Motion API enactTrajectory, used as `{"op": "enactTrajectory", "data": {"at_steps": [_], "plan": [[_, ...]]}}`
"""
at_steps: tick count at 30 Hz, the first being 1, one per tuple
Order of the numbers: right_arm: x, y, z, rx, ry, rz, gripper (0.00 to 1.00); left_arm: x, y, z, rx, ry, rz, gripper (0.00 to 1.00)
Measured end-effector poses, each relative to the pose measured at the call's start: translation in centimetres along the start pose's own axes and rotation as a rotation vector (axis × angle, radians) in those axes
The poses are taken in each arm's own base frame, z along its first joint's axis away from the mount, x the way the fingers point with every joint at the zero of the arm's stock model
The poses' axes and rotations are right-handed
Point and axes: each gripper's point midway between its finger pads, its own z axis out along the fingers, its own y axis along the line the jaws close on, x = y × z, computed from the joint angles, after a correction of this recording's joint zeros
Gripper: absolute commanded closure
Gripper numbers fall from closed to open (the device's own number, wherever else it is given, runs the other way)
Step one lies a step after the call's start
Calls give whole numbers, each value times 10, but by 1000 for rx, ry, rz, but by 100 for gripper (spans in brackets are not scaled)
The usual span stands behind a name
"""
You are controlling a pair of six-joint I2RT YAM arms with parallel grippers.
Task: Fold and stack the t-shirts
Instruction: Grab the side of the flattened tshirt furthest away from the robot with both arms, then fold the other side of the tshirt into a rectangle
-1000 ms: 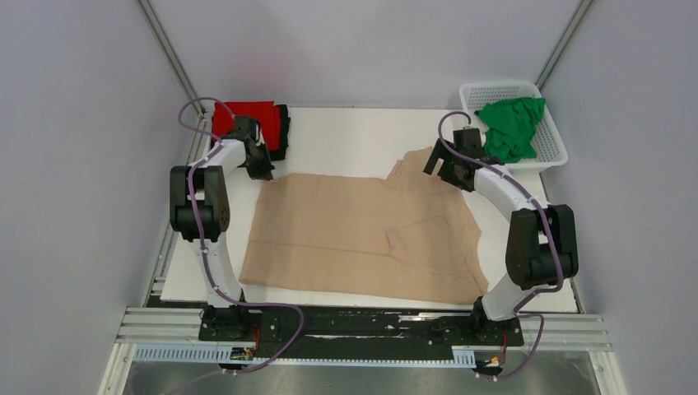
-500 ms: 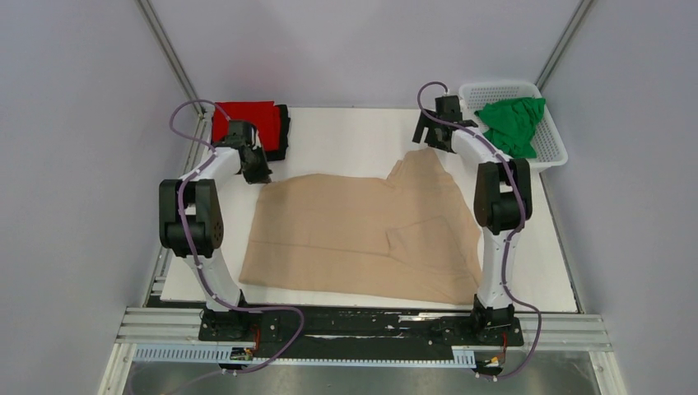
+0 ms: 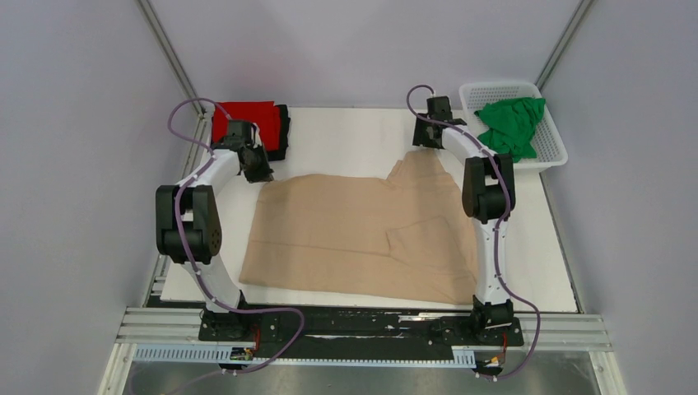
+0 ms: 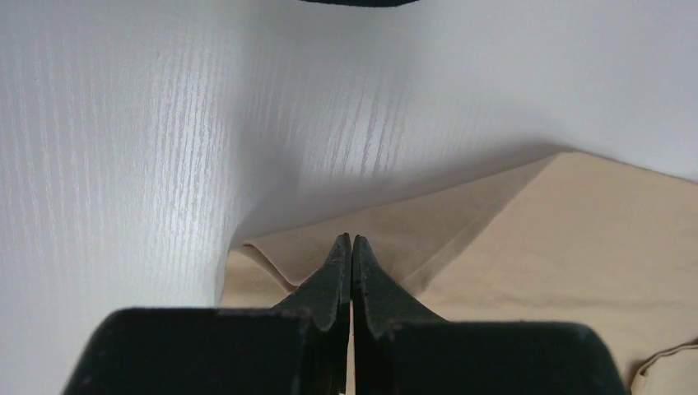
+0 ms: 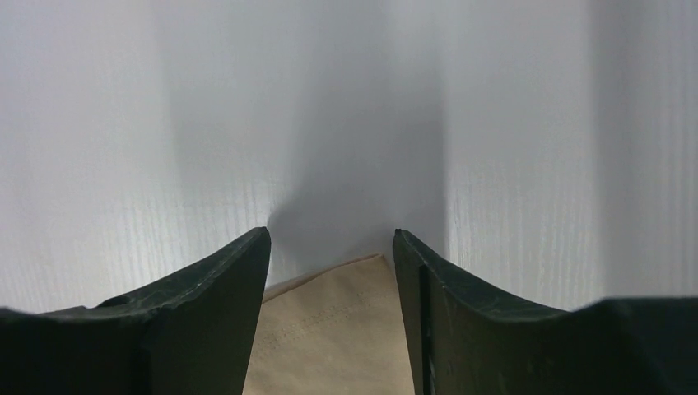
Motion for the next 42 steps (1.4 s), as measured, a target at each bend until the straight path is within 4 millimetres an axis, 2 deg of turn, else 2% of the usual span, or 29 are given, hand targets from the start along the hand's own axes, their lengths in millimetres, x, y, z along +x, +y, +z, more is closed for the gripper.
{"op": "enactTrajectory", "data": {"at_steps": [2,4,6,8,13,16,21,26,30,37,42], "plan": [[2,-2,-1,13,-3,-13,46,0,0,0,1,-2,-2,100],[8,-4,-6,26,5,-21,56,2,0,-1,0,-2,-4,100],[13,-5,-10,38,10,-34,85,3,1,-3,0,-2,-7,100],[17,-5,-13,47,18,-43,100,4,0,-6,1,-7,-10,100],[23,-3,-21,37,37,-64,100,1,-2,-15,9,-31,-10,100],[40,-2,-43,26,73,-81,100,2,-3,-21,11,-43,-12,100],[57,-1,-106,3,75,-102,100,14,1,-34,3,-58,-23,100],[67,0,-184,-37,6,-97,100,31,9,-51,-16,-90,-45,100],[86,-5,-230,-56,-15,-72,100,42,17,-65,-43,-128,-68,100],[127,-19,-289,-67,37,-18,100,52,30,-88,-93,-214,-109,100],[155,-15,-319,-95,101,26,100,61,41,-98,-133,-263,-155,100]]}}
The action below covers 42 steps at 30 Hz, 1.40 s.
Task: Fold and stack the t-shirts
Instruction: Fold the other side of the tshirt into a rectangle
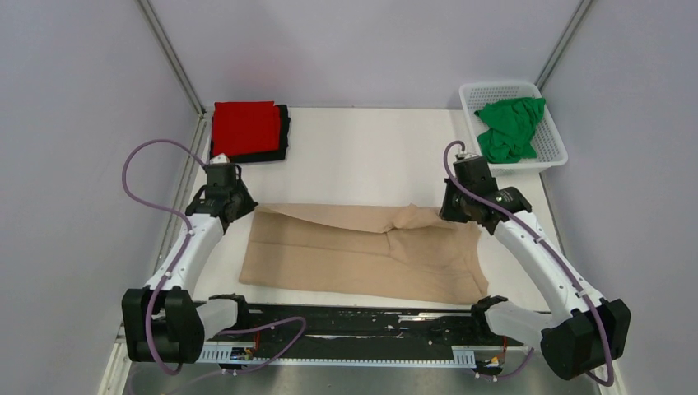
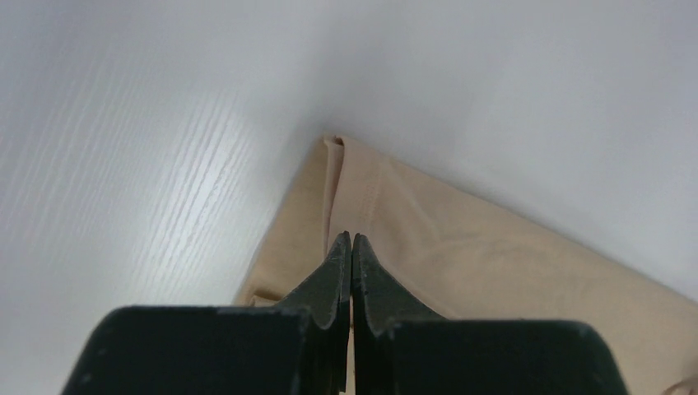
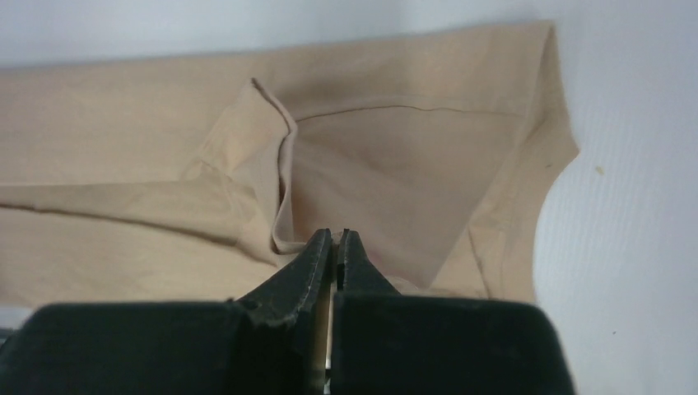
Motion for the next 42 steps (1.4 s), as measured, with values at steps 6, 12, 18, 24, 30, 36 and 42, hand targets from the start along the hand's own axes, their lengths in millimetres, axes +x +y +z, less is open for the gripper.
{"op": "enactTrajectory", "data": {"at_steps": [6,12,18,24,30,36,42], "plan": [[43,13,-7,-27,140,33,100,12,21,-2,-84,-14,-41,100],[108,-3,-3,55,341,61,96,21,27,4,-106,4,-62,100],[151,7,-13,-12,466,36,77,45,48,12,-191,43,-80,59],[191,29,-39,-176,579,65,5,47,66,6,-287,32,-96,1],[167,35,-45,-209,438,128,0,25,55,-14,-241,-47,-125,0],[113,52,-4,-202,187,155,0,19,12,-12,-28,-16,-142,0],[105,64,52,-144,205,77,0,31,-9,-9,81,64,-140,0]]}}
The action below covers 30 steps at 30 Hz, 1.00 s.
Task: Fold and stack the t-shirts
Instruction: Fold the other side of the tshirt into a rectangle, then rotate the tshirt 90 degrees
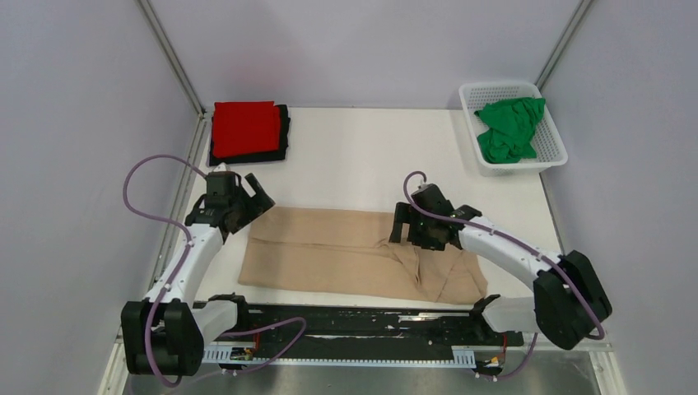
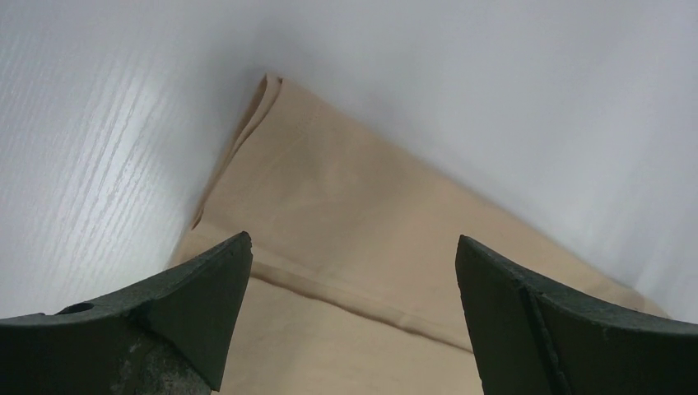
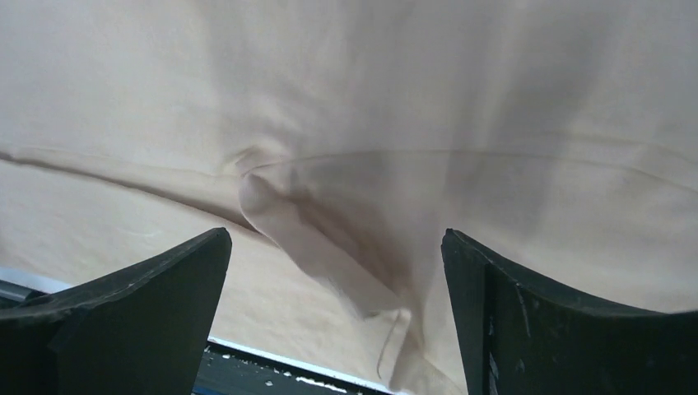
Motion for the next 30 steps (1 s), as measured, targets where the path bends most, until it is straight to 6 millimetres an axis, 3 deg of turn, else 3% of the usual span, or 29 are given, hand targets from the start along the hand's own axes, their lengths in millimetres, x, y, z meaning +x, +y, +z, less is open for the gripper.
{"op": "enactTrajectory", "data": {"at_steps": [3,6,12,16,22,26,30], "plan": [[7,11,18,-24,60,-50,0,-3,-3,-5,19,-16,4,0],[26,33,21,-91,116,-141,0,-8,-6,-12,33,-45,13,0],[73,83,-5,-271,206,-346,0,-9,-7,-16,37,-44,33,0],[76,82,-21,-284,206,-346,0,-8,-16,-12,68,-8,46,0],[47,62,-37,-212,81,-157,0,5,-48,0,165,98,115,0],[34,10,-27,-90,37,117,0,36,-79,12,253,210,192,0],[49,-40,-15,29,53,343,0,83,-99,22,328,344,265,0]]}}
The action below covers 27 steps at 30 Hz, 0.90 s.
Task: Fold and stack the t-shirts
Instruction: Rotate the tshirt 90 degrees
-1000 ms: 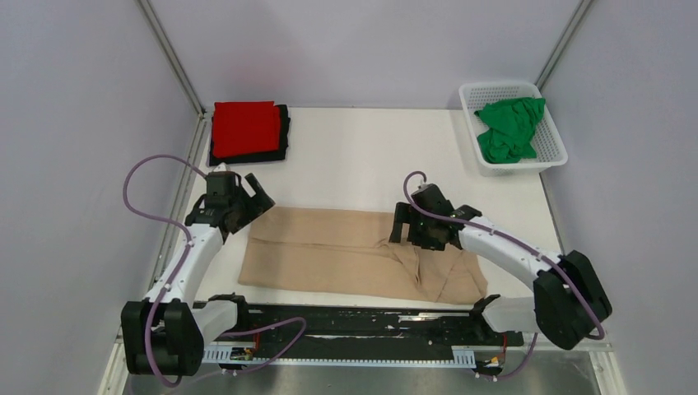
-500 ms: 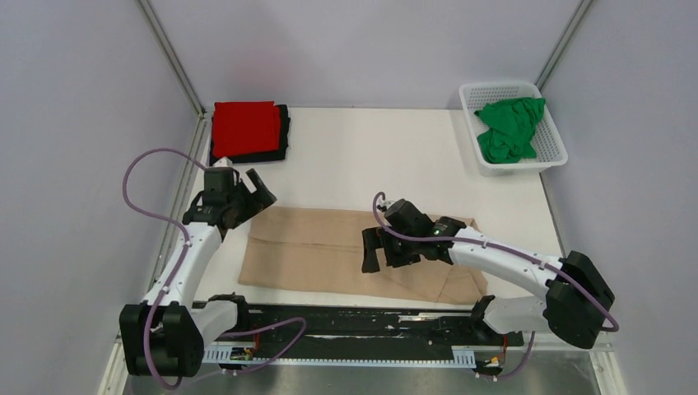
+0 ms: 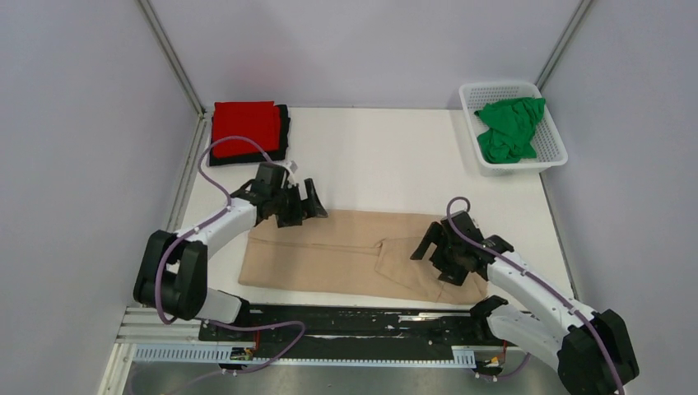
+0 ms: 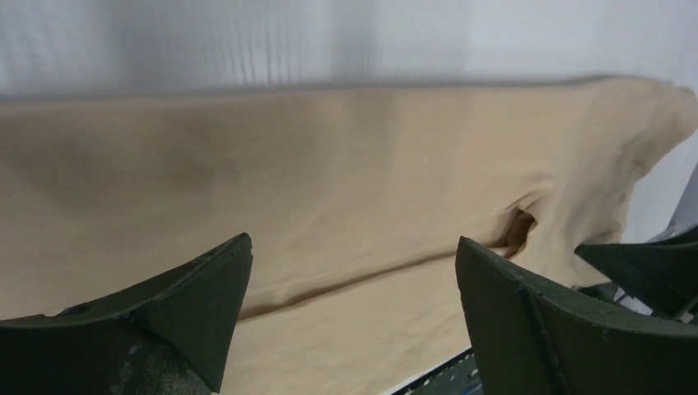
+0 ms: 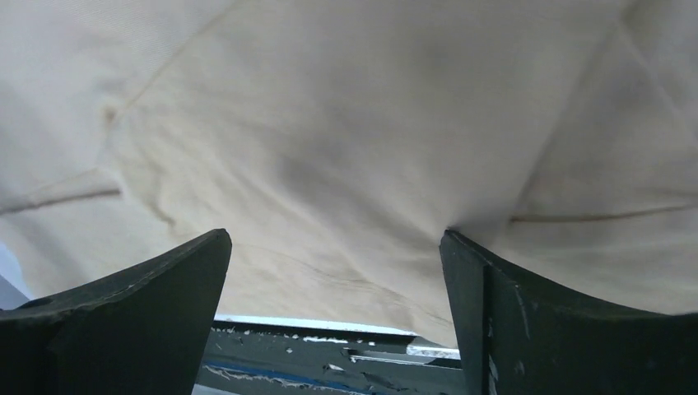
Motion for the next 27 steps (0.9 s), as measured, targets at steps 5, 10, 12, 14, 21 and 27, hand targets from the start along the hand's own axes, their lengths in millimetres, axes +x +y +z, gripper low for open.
{"op": "enactTrajectory", "data": {"at_steps": [5,10,12,14,21,27], "plan": [[-5,-27,8,64,-10,158,0,41,14,32,-17,151,-21,0],[-24,-28,20,112,37,269,0,36,7,35,30,149,-46,0],[-43,-22,28,138,59,315,0,36,5,36,41,143,-51,0],[-71,-11,39,153,66,328,0,36,4,36,47,134,-54,0],[-224,69,105,75,-58,185,0,61,-18,37,40,161,-44,0],[-341,156,163,-150,-213,-8,0,94,-64,51,117,243,8,0]]}}
